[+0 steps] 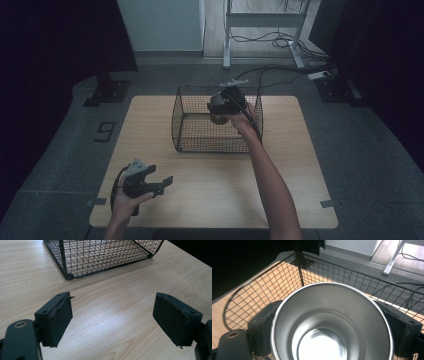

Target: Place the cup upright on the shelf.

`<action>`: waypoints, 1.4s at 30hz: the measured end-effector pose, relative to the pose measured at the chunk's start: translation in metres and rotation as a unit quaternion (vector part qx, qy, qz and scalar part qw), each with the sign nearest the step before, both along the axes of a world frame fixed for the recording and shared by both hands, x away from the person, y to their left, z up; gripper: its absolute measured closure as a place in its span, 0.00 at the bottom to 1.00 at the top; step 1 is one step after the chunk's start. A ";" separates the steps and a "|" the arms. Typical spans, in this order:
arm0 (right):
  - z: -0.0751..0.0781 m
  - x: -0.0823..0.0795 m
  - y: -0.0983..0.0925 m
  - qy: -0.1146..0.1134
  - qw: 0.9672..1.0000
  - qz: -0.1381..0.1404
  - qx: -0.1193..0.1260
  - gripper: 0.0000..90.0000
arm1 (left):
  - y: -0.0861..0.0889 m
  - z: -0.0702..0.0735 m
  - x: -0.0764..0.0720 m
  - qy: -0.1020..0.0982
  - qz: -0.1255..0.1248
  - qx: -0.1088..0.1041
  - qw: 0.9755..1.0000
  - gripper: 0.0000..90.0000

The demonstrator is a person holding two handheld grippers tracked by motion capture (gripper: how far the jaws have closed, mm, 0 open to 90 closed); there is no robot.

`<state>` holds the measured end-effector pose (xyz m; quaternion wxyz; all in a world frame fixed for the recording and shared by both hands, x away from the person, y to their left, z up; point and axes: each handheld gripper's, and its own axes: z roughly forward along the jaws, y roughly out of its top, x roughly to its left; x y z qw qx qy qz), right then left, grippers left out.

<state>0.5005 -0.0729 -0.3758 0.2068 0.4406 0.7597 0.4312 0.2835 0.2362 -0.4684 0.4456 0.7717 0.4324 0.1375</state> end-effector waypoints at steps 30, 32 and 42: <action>-0.067 0.050 0.005 0.064 0.997 -0.027 -0.040 0.15 | 0.003 0.000 0.001 0.000 0.003 -0.003 1.000 0.18; -0.071 0.052 0.005 0.068 0.996 -0.028 -0.044 0.15 | 0.003 0.000 0.001 0.000 0.003 -0.003 1.000 0.18; -0.080 0.056 0.006 0.078 0.995 -0.032 -0.055 0.15 | 0.004 0.000 0.001 0.000 0.003 -0.002 1.000 0.18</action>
